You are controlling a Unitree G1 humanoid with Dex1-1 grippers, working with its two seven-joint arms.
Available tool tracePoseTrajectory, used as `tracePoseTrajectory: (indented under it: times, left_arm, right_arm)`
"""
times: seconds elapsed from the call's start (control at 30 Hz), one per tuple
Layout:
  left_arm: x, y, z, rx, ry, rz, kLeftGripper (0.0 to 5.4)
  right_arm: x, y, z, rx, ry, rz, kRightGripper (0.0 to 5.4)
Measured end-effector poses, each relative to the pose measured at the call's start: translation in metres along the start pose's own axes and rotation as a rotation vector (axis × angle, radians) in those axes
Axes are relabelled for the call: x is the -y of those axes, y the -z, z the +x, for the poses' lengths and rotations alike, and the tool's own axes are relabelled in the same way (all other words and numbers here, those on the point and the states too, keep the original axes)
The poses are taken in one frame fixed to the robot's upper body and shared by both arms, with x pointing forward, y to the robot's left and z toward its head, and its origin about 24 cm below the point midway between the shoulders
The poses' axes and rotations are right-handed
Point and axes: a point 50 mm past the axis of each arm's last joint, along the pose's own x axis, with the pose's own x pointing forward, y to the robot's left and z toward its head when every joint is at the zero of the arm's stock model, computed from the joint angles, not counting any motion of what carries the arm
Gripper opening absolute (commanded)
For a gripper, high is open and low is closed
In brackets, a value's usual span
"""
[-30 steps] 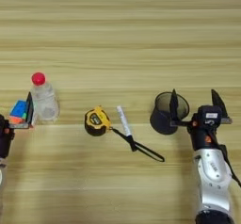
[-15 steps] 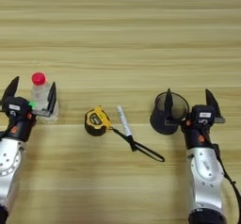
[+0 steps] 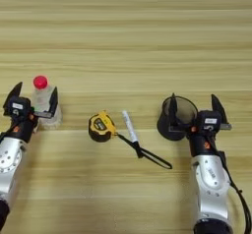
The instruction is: Move the objects on the table
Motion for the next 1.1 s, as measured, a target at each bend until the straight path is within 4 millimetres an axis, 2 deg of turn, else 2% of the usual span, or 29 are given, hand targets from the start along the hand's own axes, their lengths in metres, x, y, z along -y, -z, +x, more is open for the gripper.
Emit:
tracePoseTrajectory:
  times: [0.27, 0.53, 0.8, 1.1]
  left_arm:
    - [0.002, 0.007, 0.011, -0.027, 0.028, -0.033, 5.4]
    - [0.02, 0.004, 0.028, -0.022, 0.088, -0.052, 5.4]
    - [0.021, 0.014, 0.024, -0.076, 0.095, -0.056, 5.4]
    - [0.017, 0.017, 0.023, -0.084, 0.08, -0.054, 5.4]
  right_arm:
    - [-0.001, 0.0, -0.001, -0.002, -0.001, -0.014, 5.38]
    - [-0.001, -0.001, -0.003, 0.002, 0.014, -0.018, 5.38]
    - [-0.002, -0.002, -0.005, 0.006, 0.017, -0.019, 5.38]
    - [-0.002, -0.002, -0.006, 0.005, 0.017, -0.017, 5.38]
